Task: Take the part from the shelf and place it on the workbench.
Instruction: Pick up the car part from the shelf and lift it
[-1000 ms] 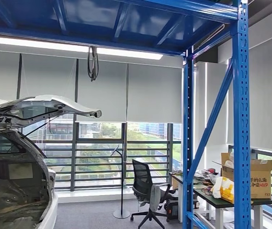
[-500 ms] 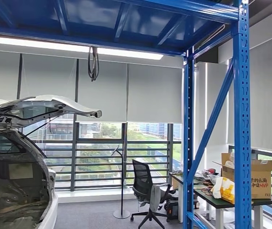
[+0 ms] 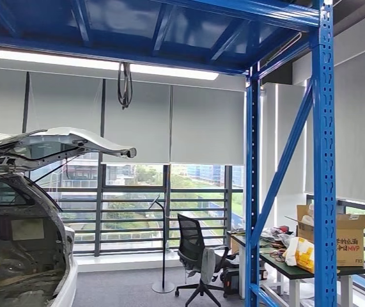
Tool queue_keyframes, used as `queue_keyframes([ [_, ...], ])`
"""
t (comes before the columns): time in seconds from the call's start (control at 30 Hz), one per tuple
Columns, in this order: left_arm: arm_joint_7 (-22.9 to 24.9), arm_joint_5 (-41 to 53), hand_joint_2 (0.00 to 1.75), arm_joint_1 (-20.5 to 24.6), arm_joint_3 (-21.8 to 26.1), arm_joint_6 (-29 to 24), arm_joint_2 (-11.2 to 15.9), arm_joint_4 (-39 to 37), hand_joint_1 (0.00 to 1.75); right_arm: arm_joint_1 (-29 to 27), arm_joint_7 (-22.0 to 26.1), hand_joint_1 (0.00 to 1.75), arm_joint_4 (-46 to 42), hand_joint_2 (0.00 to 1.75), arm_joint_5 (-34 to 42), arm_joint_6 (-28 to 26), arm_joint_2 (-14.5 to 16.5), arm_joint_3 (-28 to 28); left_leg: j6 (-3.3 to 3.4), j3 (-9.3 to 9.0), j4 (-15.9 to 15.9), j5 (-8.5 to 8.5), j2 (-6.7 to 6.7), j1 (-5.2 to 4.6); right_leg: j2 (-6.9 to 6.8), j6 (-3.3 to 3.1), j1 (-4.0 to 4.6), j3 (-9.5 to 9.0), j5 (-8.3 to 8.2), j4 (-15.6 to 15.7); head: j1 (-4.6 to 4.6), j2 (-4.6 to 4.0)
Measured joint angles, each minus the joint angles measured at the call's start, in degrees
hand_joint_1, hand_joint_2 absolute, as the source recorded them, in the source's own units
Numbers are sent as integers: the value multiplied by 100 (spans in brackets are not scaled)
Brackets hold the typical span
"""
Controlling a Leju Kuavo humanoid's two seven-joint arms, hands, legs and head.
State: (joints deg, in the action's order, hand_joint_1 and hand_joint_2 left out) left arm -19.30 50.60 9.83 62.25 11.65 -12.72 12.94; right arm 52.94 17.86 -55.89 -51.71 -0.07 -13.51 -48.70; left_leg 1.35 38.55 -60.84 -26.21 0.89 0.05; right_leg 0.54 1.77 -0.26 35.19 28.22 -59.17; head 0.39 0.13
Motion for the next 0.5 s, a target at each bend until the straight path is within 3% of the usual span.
queue_keyframes([
  [0.4,-33,-2,0,2,0,37,0,0,0,35,0,0,19,0,27,5,28,-62,9,2,-11,-3,2,-21,-3,16,-18,-3,-5,9,0,0],
  [0.43,-48,-2,0,8,0,41,-1,0,0,52,0,0,23,0,32,6,39,-80,46,-30,21,4,-5,-21,-7,40,-33,70,116,-182,-1,0],
  [0.5,-72,-3,0,18,0,45,-6,0,0,67,0,0,36,0,38,9,53,-110,119,-98,91,18,-21,-13,-15,91,-58,391,490,-910,-1,0],
])
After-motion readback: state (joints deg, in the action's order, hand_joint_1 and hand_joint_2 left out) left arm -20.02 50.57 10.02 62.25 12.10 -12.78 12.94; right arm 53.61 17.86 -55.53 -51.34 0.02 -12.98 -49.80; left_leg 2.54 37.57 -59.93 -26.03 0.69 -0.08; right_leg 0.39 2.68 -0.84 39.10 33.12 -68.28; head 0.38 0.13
